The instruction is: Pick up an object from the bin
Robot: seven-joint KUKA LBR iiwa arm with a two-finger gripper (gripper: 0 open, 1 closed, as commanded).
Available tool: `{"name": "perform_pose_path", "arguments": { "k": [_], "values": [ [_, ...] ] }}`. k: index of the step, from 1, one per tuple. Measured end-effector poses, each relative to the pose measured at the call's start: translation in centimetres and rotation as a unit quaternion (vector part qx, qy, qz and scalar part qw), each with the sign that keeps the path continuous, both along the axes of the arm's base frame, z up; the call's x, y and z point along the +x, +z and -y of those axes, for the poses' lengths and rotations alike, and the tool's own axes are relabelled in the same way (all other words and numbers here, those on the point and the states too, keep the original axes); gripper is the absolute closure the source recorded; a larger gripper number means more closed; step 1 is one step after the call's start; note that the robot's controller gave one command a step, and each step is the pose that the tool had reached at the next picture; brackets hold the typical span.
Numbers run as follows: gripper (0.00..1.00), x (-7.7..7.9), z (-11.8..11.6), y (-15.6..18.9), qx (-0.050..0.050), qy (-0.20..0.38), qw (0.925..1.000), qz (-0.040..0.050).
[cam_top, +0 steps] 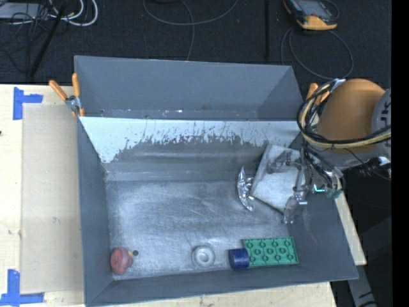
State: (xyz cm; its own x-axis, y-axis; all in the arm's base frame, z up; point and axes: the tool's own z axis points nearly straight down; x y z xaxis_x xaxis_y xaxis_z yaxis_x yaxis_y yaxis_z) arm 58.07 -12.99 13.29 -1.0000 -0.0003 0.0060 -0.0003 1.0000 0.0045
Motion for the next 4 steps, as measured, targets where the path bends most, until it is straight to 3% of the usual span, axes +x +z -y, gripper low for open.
{"name": "perform_pose_path", "arguments": {
  "k": [1, 2, 3, 4],
  "values": [
    [0.0, -5.0, 0.7, -6.0, 0.0, 0.188, 0.9822, 0.0058],
    [0.0, -10.6, -8.2, -3.1, -0.003, 0.377, 0.926, 0.011],
    [0.0, -6.8, -2.8, -1.3, -0.003, 0.416, 0.9092, 0.0054],
    [0.0, -9.0, -3.0, -5.9, 0.0, 0.543, 0.8397, 0.0095]
  ]
}}
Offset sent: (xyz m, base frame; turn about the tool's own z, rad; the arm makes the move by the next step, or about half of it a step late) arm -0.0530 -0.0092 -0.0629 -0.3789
